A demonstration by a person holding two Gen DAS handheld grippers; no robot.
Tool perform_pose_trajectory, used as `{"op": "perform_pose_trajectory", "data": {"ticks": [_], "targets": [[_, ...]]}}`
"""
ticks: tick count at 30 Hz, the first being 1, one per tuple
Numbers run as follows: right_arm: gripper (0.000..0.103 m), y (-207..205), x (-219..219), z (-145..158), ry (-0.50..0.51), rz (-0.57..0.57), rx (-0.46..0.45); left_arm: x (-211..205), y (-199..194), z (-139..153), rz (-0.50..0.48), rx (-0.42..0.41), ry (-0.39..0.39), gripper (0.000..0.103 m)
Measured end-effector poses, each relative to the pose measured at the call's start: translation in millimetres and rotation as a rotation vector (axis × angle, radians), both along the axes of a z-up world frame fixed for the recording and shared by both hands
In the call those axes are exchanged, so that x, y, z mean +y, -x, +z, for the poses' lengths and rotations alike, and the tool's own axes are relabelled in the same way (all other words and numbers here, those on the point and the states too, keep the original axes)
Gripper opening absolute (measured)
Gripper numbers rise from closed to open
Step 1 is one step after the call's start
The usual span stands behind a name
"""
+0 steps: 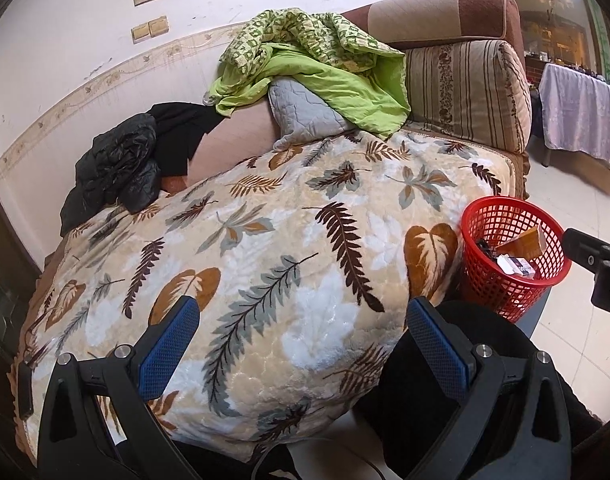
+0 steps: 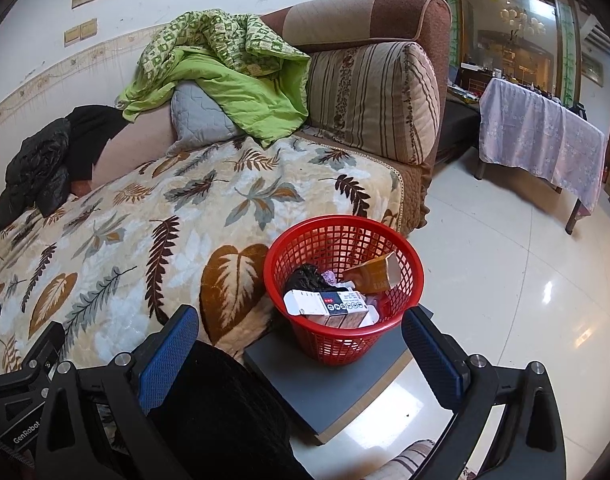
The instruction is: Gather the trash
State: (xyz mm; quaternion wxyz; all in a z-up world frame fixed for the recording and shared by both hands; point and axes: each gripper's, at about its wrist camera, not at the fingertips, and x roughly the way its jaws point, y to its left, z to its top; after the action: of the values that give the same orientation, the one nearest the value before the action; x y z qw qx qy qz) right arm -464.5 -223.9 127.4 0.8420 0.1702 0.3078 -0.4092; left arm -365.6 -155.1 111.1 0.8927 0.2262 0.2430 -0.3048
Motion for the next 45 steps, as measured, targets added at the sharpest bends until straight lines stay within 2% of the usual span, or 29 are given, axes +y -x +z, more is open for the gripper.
{"op": "perform_pose_trajectory", "data": {"ticks": [45], "targets": [[0.102, -5.8, 3.0, -1.1, 0.012, 0.006, 0.013, 1.6, -0.8, -0.3, 0.004, -0.003, 0.005, 0.103]]}}
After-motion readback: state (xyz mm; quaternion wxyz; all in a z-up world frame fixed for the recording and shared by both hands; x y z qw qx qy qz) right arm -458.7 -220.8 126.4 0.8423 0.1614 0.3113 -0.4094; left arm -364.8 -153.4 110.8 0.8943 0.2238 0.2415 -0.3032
